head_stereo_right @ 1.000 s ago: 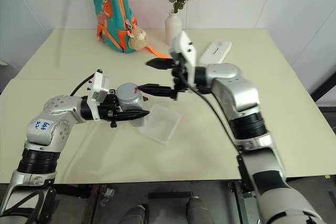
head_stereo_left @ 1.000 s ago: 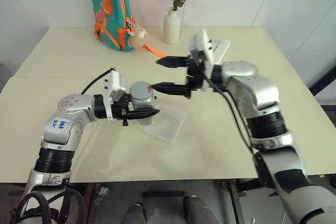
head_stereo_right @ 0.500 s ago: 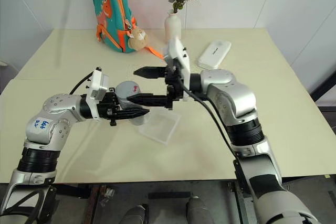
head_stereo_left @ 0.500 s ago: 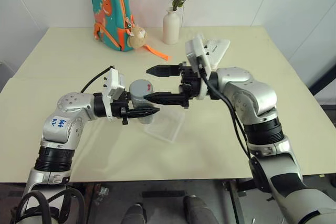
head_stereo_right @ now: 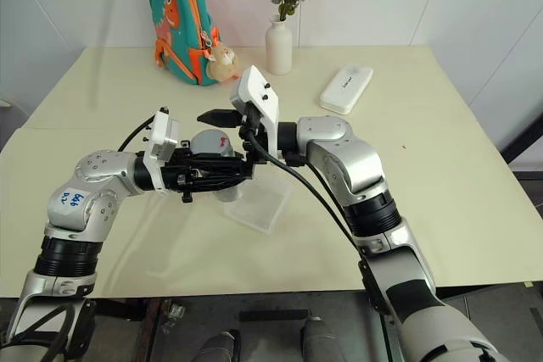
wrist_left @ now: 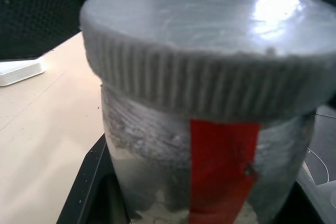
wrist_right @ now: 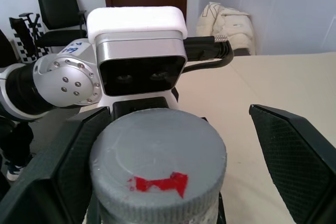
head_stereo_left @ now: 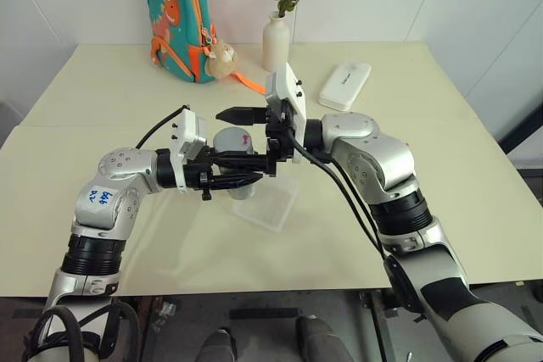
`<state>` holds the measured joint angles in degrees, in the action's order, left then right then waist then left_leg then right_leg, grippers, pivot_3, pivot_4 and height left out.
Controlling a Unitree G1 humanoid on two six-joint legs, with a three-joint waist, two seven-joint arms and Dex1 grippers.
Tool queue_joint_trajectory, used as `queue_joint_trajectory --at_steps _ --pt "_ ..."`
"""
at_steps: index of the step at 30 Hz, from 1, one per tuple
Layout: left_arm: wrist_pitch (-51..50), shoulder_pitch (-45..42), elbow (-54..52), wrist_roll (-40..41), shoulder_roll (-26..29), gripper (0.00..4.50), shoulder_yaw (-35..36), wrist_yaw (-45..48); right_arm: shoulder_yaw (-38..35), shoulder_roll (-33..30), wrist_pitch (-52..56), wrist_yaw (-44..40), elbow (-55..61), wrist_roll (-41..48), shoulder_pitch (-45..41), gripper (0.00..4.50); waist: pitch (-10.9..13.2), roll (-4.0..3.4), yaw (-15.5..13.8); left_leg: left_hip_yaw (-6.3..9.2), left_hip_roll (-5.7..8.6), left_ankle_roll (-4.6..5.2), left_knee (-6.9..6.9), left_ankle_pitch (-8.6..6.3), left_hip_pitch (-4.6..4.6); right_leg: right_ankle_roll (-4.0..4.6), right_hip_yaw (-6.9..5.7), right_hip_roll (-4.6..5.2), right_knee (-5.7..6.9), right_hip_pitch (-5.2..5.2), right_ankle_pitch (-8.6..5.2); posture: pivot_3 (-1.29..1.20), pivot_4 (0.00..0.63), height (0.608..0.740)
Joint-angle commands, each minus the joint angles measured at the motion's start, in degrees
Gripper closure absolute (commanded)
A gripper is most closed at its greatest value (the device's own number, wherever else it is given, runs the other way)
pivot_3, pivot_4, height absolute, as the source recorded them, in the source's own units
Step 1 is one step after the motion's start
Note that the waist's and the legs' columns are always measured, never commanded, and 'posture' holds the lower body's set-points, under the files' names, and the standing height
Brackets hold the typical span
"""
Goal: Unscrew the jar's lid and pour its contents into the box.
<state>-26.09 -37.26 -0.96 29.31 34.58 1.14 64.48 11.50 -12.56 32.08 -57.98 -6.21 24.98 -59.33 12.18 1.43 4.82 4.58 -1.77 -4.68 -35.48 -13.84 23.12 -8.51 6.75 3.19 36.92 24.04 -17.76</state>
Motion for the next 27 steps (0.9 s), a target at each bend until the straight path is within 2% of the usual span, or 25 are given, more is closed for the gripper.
queue_joint_trajectory --at_steps 1,6,18,22,27 --pt "0.25 -0.13 -1.38 1.07 -0.15 2.52 0.57 0.25 -1.82 0.01 -0.87 0.14 0.24 0.48 -2.15 0.03 0.00 0.00 0.00 0.00 0.00 0.00 0.01 0.00 0.00 0.00 0.00 0.00 0.00 0.00 0.00 0.00 0.150 0.740" --pt "0.09 0.20 -1.88 1.21 0.09 2.52 0.76 0.17 -2.88 -2.83 -0.97 -1.23 0.33 0.34 -0.96 0.03 0.00 0.00 -0.07 0.01 0.00 0.00 0.01 0.00 0.00 0.00 -0.01 0.00 0.01 0.00 0.00 0.00 0.150 0.740" --pt "-0.23 0.49 -2.04 1.25 0.50 2.52 1.07 0.46 -7.30 -15.74 1.81 -8.50 2.71 4.72 3.77 0.03 0.00 0.00 -0.17 0.01 0.02 0.00 0.01 0.00 0.01 0.00 -0.01 0.01 -0.05 -0.01 0.00 0.00 0.150 0.740" --pt "-0.31 0.42 -1.82 1.18 0.59 2.52 1.08 0.73 -7.67 -15.85 3.64 -8.99 4.20 6.60 4.08 0.03 0.01 -0.01 0.27 0.01 0.01 0.00 0.02 0.00 -0.01 0.00 0.00 -0.01 -0.01 0.00 0.00 0.00 0.150 0.740" --pt "-0.62 0.14 -1.68 1.14 0.70 2.52 0.94 0.99 -6.54 -12.43 5.79 -7.69 7.35 8.85 3.44 0.03 0.01 -0.01 -0.05 0.01 0.01 0.01 -0.01 0.00 0.00 0.00 -0.01 0.00 -0.01 -0.01 0.00 0.00 0.150 0.740"
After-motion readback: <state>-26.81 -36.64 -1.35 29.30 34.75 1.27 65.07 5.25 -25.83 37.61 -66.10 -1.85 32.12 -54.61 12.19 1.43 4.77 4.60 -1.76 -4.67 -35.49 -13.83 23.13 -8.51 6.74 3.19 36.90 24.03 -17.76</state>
